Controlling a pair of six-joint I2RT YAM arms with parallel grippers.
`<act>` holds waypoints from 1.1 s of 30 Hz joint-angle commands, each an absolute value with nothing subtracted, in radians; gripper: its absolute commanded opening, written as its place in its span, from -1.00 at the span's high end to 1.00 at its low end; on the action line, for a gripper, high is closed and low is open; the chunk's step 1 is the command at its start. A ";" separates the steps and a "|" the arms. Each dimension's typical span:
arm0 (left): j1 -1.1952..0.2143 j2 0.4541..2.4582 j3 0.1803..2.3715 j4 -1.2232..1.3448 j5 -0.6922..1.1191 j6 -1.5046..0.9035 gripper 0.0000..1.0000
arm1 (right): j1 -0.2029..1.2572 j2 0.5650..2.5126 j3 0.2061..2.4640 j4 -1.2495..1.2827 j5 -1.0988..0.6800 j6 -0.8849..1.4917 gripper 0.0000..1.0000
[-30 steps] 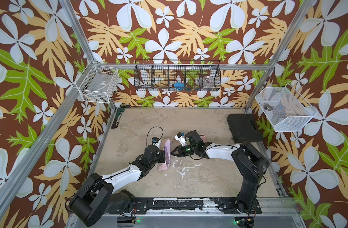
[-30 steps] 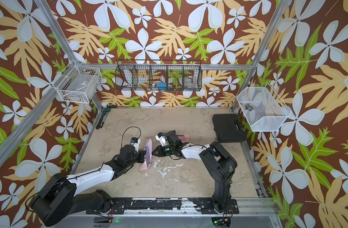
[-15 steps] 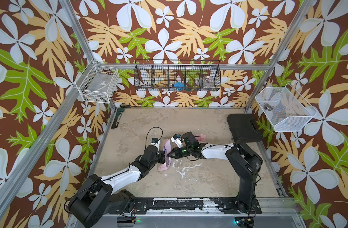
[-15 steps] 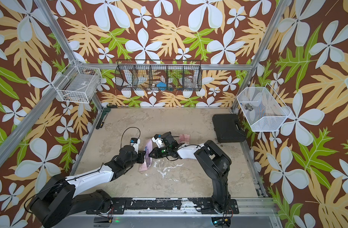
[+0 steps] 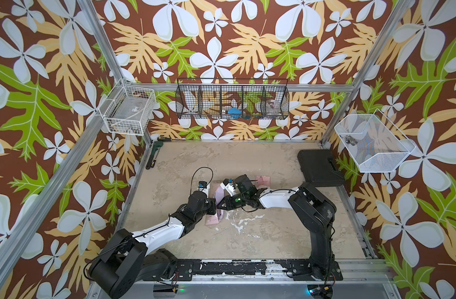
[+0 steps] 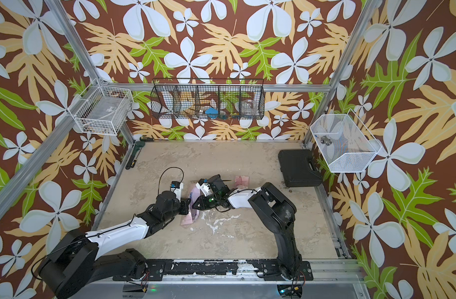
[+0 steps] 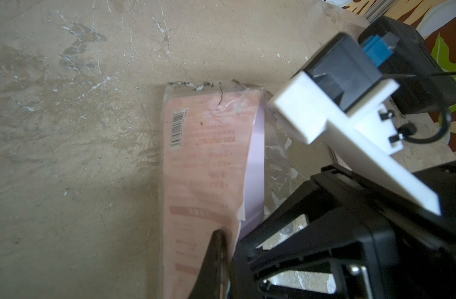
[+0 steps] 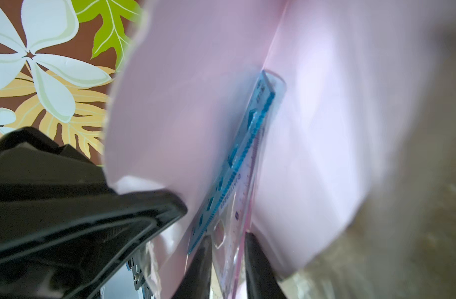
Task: Open the ruler set and take out the ruler
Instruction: Take out the ruler from the ruler set bag.
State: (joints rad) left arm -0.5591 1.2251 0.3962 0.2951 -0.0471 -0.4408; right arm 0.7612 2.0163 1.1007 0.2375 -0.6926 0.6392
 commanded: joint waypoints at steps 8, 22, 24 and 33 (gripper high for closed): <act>-0.560 1.225 0.393 0.317 -0.047 -0.440 1.00 | 0.769 2.034 1.126 0.230 -0.704 0.628 0.77; -0.560 1.232 0.390 0.304 -0.079 -0.440 1.00 | 0.733 1.916 1.077 0.218 -0.722 0.649 1.00; -0.560 1.239 0.393 0.302 -0.081 -0.437 1.00 | 0.731 1.904 1.074 0.206 -0.722 0.644 1.00; -0.560 1.254 0.400 0.285 -0.113 -0.442 1.00 | 0.701 1.824 1.056 0.137 -0.704 0.606 1.00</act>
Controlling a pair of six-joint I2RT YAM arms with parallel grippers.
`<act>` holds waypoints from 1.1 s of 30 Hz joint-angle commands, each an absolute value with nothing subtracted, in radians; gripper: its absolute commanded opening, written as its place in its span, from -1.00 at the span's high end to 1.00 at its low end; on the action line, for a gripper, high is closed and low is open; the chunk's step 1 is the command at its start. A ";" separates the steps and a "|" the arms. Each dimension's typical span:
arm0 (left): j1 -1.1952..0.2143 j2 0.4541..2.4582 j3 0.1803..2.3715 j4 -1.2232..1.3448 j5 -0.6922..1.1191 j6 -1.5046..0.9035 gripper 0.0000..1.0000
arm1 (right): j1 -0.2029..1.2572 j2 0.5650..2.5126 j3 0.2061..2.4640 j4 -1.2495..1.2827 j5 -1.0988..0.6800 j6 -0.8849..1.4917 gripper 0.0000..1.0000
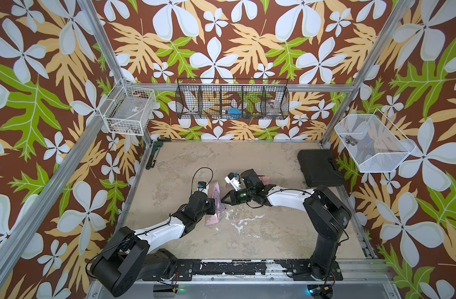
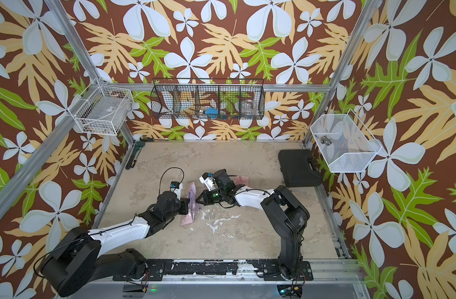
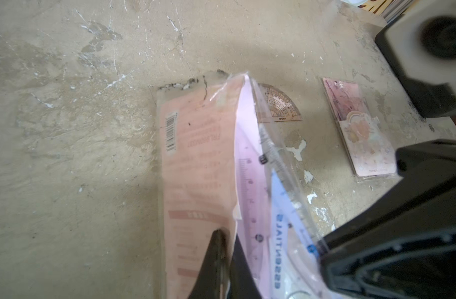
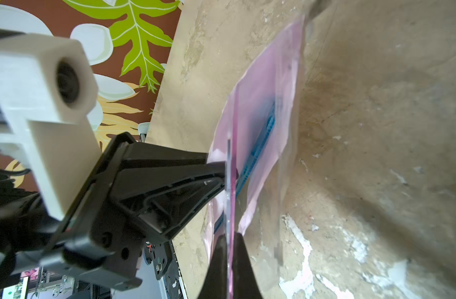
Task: Open the ruler set and take out the ruler
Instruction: Take out the ruler from the ruler set bag, then place the ruler at the center of the board.
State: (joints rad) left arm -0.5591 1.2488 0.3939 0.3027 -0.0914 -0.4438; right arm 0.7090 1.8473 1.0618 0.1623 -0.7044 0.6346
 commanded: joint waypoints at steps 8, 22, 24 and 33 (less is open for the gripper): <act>-0.560 1.269 0.402 0.281 -0.127 -0.451 1.00 | 0.674 1.771 1.035 0.105 -0.716 0.560 1.00; -0.559 1.272 0.422 0.205 -0.262 -0.477 1.00 | 0.534 1.730 1.049 0.146 -0.769 0.587 1.00; -0.559 1.266 0.417 0.206 -0.270 -0.479 1.00 | 0.501 1.768 1.070 0.146 -0.761 0.588 1.00; -0.558 1.230 0.389 0.224 -0.262 -0.482 1.00 | 0.487 1.998 1.265 0.104 -0.736 0.598 1.00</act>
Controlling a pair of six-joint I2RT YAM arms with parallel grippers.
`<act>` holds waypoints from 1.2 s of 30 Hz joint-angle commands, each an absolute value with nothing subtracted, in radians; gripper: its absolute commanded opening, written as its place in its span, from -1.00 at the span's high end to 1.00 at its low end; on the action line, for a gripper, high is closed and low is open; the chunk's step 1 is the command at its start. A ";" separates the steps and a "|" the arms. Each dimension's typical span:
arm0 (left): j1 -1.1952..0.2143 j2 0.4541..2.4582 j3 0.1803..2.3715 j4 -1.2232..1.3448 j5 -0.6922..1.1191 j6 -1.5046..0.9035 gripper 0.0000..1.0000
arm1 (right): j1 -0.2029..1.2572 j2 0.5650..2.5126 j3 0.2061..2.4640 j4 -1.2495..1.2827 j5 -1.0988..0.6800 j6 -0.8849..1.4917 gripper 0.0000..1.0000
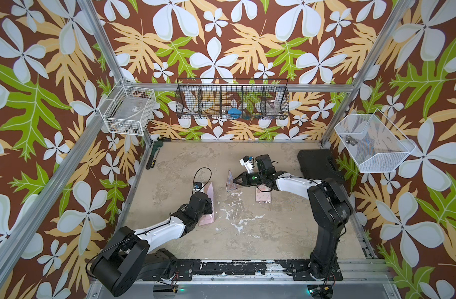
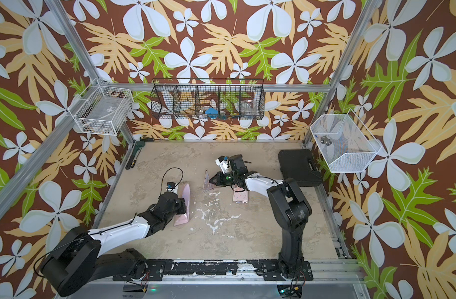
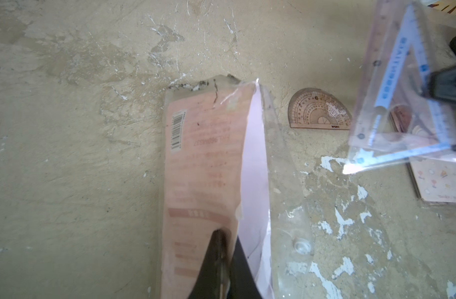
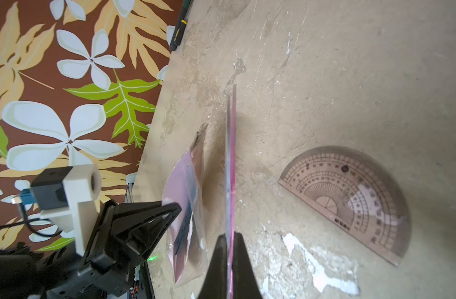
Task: Open the ruler set and take out the ruler
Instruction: Place the ruler at the center of the board.
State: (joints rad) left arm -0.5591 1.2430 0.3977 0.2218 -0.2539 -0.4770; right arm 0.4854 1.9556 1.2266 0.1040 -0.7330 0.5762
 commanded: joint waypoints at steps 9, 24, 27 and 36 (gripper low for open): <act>-0.558 1.224 0.376 0.245 -0.254 -0.476 1.00 | 0.494 2.166 1.433 0.092 -0.734 0.676 1.00; -0.559 1.212 0.369 0.249 -0.250 -0.472 1.00 | 0.486 2.207 1.480 0.103 -0.717 0.728 0.78; -0.559 1.219 0.373 0.250 -0.252 -0.471 1.00 | 0.486 2.207 1.482 0.091 -0.704 0.711 0.76; -0.559 1.213 0.381 0.241 -0.280 -0.483 1.00 | 0.557 2.275 1.634 -0.133 -0.522 0.515 0.66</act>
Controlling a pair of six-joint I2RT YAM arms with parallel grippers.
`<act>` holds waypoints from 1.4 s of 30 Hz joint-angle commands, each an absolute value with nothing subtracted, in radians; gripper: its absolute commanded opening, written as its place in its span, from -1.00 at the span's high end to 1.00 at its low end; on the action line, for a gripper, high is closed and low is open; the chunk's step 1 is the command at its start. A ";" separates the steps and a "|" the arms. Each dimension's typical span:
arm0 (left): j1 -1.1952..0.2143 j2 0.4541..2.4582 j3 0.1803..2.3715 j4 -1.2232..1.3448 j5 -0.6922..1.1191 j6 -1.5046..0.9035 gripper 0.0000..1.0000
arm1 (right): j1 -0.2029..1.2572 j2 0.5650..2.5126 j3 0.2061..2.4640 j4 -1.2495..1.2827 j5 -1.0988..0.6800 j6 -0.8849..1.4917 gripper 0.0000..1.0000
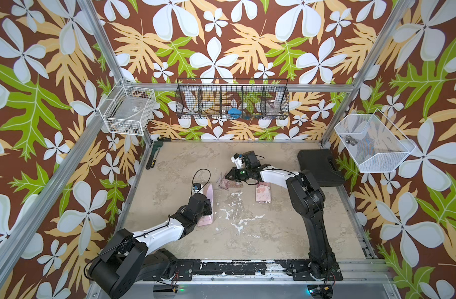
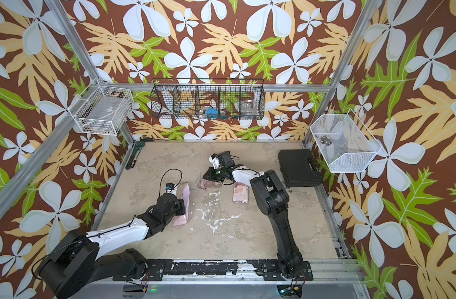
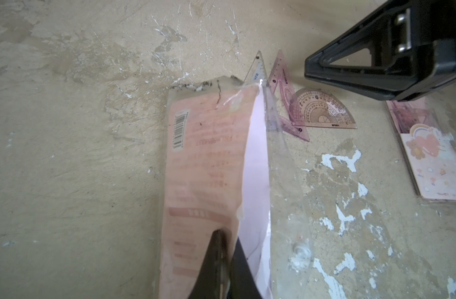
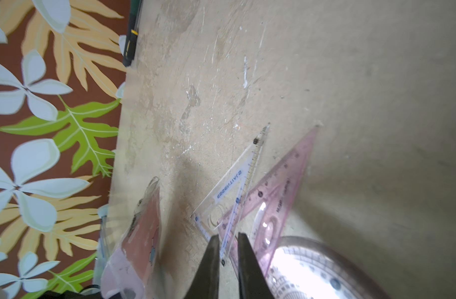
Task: Open the ruler set and take out the ruler
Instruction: Place the ruler at the center of the board.
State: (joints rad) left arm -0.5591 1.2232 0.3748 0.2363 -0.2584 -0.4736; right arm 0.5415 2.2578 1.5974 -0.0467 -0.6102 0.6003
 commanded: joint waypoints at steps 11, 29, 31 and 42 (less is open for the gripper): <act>-0.538 1.156 0.356 0.218 -0.285 -0.509 1.00 | 0.617 2.394 1.790 -0.235 -0.419 0.471 0.39; -0.531 1.146 0.347 0.224 -0.276 -0.500 1.00 | 0.662 2.494 1.904 -0.167 -0.625 0.528 0.33; -0.531 1.143 0.345 0.224 -0.275 -0.500 1.00 | 0.663 2.460 1.885 -0.138 -0.616 0.522 0.33; -0.531 1.140 0.354 0.227 -0.245 -0.492 1.00 | 0.663 2.148 1.574 -0.035 -0.504 0.441 0.27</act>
State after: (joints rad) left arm -0.5327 1.1442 0.3504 0.2211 -0.2600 -0.5022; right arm 0.6598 2.1994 1.6547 -0.0608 -0.5426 0.4709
